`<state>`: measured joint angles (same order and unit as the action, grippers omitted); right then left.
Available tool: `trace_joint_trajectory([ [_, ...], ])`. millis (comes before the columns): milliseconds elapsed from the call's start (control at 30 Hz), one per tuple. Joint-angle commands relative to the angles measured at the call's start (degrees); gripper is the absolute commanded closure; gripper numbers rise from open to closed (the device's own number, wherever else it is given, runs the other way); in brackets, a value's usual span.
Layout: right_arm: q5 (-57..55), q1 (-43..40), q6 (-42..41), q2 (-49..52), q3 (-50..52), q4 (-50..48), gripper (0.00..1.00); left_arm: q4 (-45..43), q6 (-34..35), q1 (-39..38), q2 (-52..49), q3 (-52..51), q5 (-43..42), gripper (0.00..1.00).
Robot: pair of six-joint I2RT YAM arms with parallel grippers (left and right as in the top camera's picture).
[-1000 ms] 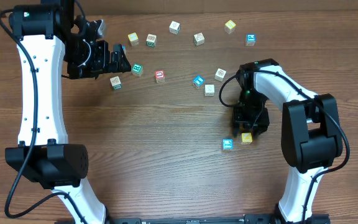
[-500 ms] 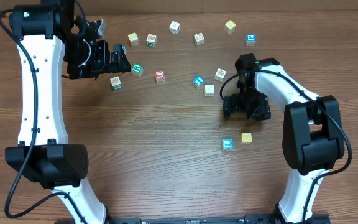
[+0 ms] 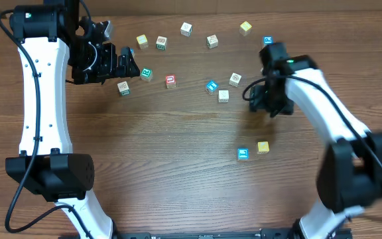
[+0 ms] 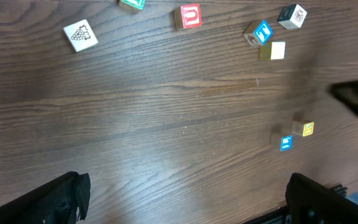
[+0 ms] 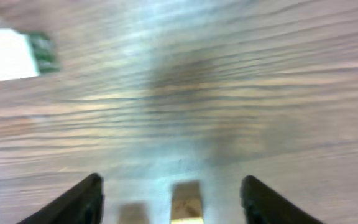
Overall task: Form a horizontal line
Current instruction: 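Lift the right gripper and reposition it right of the hammer block, then lower the closed right gripper beside the hammer-picture block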
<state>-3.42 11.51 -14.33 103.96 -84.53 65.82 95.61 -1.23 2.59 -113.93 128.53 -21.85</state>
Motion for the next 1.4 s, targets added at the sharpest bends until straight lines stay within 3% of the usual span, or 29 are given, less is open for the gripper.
trace_joint_trajectory([
  [0,-1.0,-0.8,-0.6,-4.5,-1.5,1.9,0.5,-0.1,0.1,-0.5,-0.5,1.2,0.0,0.0],
  [100,-1.0,-0.9,-0.7,-4.7,-1.0,3.6,0.94,-0.1,0.1,-0.5,-0.5,1.2,0.0,0.0],
  [133,-1.0,-0.9,-0.7,-4.5,-0.6,3.7,0.96,-0.1,0.1,-0.5,-0.5,1.2,0.0,0.0],
  [367,-1.0,-0.9,-2.2,-4.4,6.7,0.1,0.96,-0.1,0.1,-0.5,-0.5,1.2,0.0,0.0],
  [867,-1.0,-0.9,-3.9,-4.1,25.8,-19.6,0.96,-0.1,0.1,-0.5,-0.5,1.2,0.0,0.0],
  [1367,7.3,-0.9,-4.7,-4.1,28.9,-20.5,0.96,-0.1,0.1,-0.5,-0.5,1.2,0.0,0.0],
])
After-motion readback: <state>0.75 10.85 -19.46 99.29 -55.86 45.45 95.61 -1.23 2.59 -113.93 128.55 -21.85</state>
